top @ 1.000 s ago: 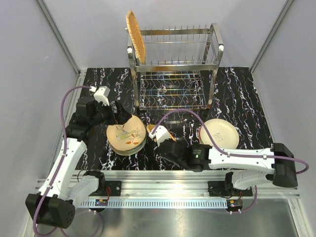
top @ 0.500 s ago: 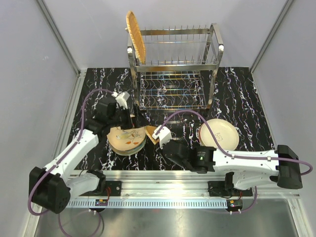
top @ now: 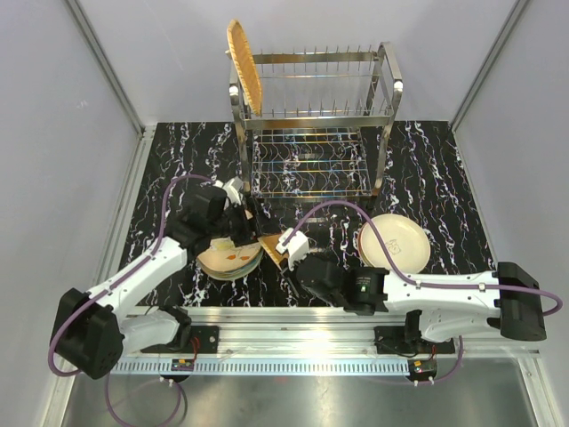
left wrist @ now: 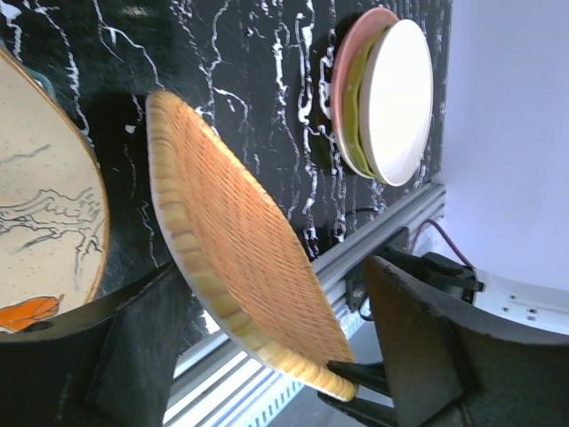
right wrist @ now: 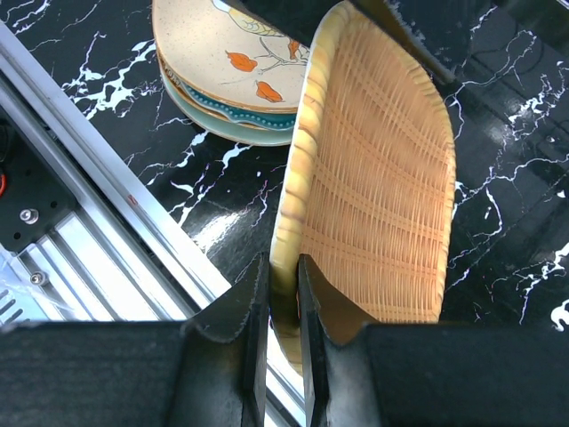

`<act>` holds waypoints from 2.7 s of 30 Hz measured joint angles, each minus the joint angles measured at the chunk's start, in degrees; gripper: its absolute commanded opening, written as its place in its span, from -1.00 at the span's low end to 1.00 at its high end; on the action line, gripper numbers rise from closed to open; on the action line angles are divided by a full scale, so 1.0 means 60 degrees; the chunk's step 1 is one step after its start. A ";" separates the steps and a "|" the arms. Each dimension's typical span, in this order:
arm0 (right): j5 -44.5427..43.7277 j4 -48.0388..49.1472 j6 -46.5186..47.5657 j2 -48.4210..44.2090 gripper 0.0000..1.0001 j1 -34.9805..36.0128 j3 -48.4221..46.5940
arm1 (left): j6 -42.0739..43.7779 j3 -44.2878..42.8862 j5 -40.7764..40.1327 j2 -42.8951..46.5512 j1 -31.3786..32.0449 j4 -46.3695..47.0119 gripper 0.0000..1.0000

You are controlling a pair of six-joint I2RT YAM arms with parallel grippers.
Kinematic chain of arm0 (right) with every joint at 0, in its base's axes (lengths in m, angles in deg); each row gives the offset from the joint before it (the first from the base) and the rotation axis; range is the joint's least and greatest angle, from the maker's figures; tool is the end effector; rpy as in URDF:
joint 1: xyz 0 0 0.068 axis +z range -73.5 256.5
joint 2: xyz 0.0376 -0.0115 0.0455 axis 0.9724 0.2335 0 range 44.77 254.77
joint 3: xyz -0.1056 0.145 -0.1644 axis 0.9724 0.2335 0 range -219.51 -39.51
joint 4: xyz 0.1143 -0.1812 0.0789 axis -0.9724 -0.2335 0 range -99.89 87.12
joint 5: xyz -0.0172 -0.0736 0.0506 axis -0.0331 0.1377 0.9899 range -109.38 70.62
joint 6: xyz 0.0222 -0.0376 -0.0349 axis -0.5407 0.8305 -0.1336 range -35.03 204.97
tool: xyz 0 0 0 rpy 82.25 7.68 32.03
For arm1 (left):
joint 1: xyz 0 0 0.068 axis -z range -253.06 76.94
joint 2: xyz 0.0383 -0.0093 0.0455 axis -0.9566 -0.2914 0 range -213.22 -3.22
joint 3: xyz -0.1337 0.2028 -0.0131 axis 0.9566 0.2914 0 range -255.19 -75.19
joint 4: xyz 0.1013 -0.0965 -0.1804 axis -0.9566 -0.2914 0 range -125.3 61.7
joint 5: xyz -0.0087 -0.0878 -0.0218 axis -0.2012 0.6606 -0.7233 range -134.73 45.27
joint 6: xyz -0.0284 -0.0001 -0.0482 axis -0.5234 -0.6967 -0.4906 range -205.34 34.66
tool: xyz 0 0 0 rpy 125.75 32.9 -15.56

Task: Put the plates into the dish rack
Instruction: Pass the plate from the right arm to the left, then pass the plate from the left arm to the right

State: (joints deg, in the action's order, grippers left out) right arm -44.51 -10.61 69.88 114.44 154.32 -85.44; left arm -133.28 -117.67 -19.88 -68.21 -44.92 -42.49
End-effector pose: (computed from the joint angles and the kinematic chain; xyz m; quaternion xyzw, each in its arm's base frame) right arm 0.0682 0.2385 0.2461 -0.3524 0.7824 0.2151 0.4662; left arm 0.1908 -0.1205 0.2351 -0.0551 0.8764 -0.4213 0.2265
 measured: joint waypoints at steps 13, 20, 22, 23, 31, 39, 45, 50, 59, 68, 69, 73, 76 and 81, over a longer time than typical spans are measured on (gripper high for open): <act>0.0153 0.0543 0.0011 -0.0011 -1.00 -0.0022 0.0404 | 0.0106 0.0233 -0.0608 -0.0379 0.0073 -0.0047 -0.51; 0.0295 0.0739 0.0011 0.0364 -0.63 0.0015 0.0481 | 0.0157 0.0306 -0.0605 -0.0670 0.0066 -0.0047 -0.85; 0.0280 0.0801 0.0015 0.0623 -0.38 0.0058 0.0463 | 0.0153 0.0339 -0.0597 -0.0841 0.0044 0.0000 -0.91; 0.0310 0.0816 -0.0018 0.0798 -0.32 0.0098 0.0455 | 0.0149 0.0382 -0.0561 -0.0900 0.0036 0.0055 -0.91; -0.0219 0.0525 -0.0127 0.2095 0.16 0.0401 0.0200 | 0.0182 0.0444 0.0299 -0.1005 0.0153 0.0299 -1.00; -0.0514 0.0382 -0.0153 0.2342 0.58 0.0594 -0.0015 | 0.0270 0.0441 0.0357 -0.1126 0.0138 0.0331 -1.00; -0.0324 0.0361 -0.0459 0.1082 0.79 0.0619 0.0193 | 0.0047 0.0437 0.0295 -0.0907 0.0222 0.0062 -1.00; -0.1158 -0.0015 -0.0710 0.0379 0.78 0.0685 0.0044 | -0.0331 0.0412 -0.0117 -0.0474 0.0317 -0.0368 -1.00; -0.2364 -0.1224 -0.0911 0.2175 0.68 0.1166 -0.0991 | -0.0605 -0.0280 -0.1260 0.0055 0.0463 -0.1475 -1.00; -0.4284 -0.3242 -0.2076 0.5293 0.25 0.1206 -0.3555 | -0.0820 -0.0291 -0.1792 0.0463 0.0951 -0.1869 -1.00; -0.4481 -0.3464 -0.2240 0.5541 0.14 0.1206 -0.3752 | -0.0838 -0.0291 -0.1840 0.0514 0.0994 -0.1894 -1.00; -0.5180 -0.4539 -0.3085 0.6069 -0.08 0.1220 -0.4200 | -0.0849 -0.0291 -0.2098 0.0616 0.1075 -0.2040 -1.00; -0.5621 -0.5450 -0.3763 0.6302 -0.41 0.1220 -0.4506 | -0.0856 -0.0291 -0.2266 0.0699 0.1118 -0.2080 -1.00; -0.6138 -0.6470 -0.4615 0.6561 -0.84 0.1348 -0.4925 | -0.1173 -0.0353 -0.2386 0.0816 0.1235 -0.1887 -0.78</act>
State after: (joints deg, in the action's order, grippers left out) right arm -81.34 -49.43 42.19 153.80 162.41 -114.99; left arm -140.32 -119.79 -34.20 -63.31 -37.51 -53.82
